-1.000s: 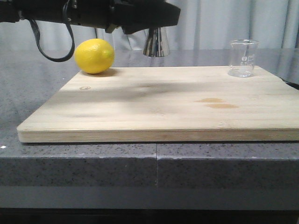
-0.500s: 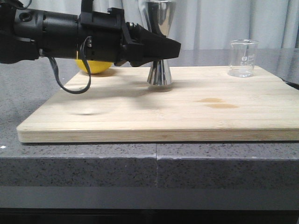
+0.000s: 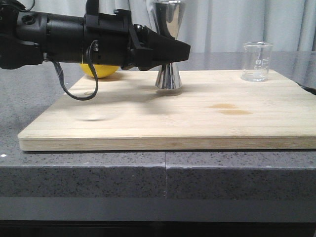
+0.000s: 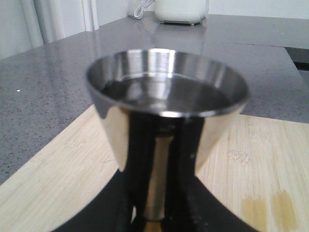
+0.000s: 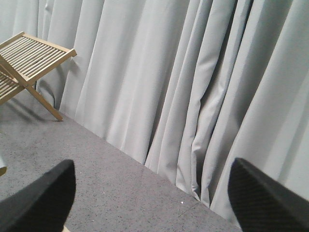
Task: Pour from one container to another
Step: 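Lower the filled jigger onto the board with the left gripper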
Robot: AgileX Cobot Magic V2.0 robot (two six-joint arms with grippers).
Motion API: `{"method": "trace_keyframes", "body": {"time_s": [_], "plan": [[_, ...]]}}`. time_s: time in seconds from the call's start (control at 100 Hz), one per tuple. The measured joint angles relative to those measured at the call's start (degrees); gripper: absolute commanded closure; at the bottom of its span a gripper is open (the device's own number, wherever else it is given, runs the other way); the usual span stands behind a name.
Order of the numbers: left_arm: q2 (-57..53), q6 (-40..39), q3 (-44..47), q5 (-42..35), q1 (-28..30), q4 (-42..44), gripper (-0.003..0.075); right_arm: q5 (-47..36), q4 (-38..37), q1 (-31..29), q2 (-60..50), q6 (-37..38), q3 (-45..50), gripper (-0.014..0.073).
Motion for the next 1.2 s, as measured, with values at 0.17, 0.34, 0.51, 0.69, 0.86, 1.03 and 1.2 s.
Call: {"method": "trace_keyframes", "body": {"time_s": [0.17,0.34,0.51,0.69,0.86,1.03,1.2], "plan": [[0.0,0.0,0.0,0.0,0.0,0.0,0.0741,0.0,0.0,0.0,0.0,0.0,0.0,0.0011],[0.0,0.0,0.0,0.0,0.0,0.0,0.0741,0.0,0.0,0.0,0.0,0.0,0.0,0.0011],[0.0,0.0,0.0,-0.1,0.0,0.0,0.0741,0.0,0.0,0.0,0.0,0.0,0.0,0.0011],[0.0,-0.2,0.0,-0.6,0.0,0.1,0.0741,0.0,0.0,0.0,0.0,0.0,0.0,0.0011],[0.0,-0.9,0.0,-1.1,0.0,1.2,0.0741,0.0,0.0,0.0,0.0,0.0,0.0,0.0011],[0.0,-1.7,0.0,-1.9,0.0,2.4,0.0741,0.0,0.0,0.0,0.0,0.0,0.0,0.0011],[0.0,-2.2,0.0,-2.2,0.0,3.0,0.0741,-0.1,0.0,0.0,0.0,0.0,0.0,0.0011]]}}
